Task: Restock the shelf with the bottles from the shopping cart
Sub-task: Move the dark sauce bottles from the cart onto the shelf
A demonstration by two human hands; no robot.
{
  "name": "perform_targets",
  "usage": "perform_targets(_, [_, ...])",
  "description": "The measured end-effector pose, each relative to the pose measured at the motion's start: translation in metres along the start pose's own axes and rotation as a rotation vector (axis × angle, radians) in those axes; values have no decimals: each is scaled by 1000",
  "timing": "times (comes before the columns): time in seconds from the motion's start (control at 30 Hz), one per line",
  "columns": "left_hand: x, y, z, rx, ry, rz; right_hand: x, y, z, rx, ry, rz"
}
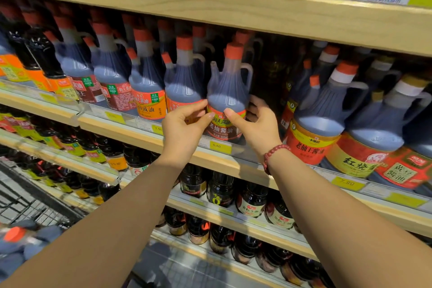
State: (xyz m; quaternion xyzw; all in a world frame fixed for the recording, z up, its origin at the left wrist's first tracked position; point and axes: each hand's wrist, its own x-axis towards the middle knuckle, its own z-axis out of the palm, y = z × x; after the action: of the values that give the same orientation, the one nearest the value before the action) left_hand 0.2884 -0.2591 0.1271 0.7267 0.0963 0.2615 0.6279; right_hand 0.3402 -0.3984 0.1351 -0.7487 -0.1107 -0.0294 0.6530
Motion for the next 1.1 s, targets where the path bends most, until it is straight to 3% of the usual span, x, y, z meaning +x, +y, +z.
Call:
perform_targets(0.2, [-13,11,-29,110,1,-21,-28,-16,-10,-11,92,45])
perform_targets(0.53, [-23,60,-83,154,61,-25,-55,-72,48,74,-179,-43])
perform_targets(0.73, [-26,72,-160,249,161,-13,-54,-99,120,89,-338,-76])
perform_targets(1.1, [-38,19,-367,303,425,-261,-74,-97,310,27,-701,-11])
